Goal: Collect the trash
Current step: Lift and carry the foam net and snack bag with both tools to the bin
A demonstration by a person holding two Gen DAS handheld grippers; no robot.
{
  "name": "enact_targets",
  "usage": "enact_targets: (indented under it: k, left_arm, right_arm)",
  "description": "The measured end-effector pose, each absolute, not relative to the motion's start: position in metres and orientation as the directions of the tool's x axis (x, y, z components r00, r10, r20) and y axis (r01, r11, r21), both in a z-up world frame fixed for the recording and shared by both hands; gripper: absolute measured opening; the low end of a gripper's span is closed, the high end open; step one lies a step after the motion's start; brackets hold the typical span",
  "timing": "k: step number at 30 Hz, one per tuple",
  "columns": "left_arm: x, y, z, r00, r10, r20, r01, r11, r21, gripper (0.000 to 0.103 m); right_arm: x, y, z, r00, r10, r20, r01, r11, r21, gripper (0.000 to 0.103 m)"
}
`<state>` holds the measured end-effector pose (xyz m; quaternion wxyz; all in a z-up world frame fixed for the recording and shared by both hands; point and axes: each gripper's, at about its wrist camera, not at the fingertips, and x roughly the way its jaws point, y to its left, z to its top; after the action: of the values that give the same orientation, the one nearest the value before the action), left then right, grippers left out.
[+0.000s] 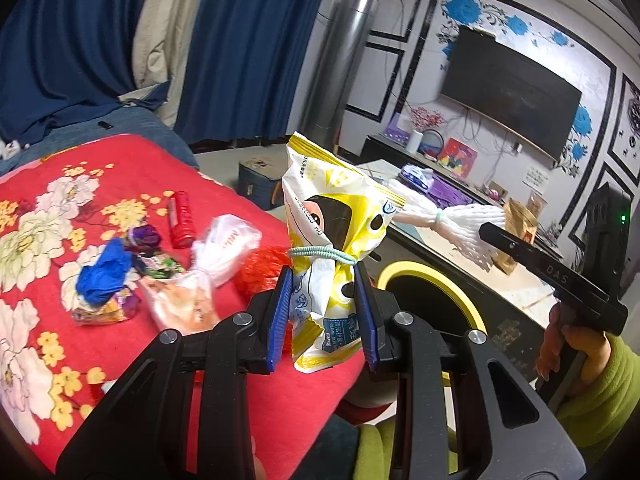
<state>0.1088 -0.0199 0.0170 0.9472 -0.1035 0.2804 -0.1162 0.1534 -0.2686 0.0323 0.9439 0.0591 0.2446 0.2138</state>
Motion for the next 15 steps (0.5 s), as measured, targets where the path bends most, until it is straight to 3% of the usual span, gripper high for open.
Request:
enact_targets:
  k: [15]
  left_arm:
    - [0.119, -0.074, 0.002, 0.755, -0.368, -0.543, 0.282, 0.930, -0.238, 0.023]
  right_arm:
    - [0.151, -0.324, 0.018, 0.837, 0.300, -0.458, -0.223, 0.951, 0.215, 0.015]
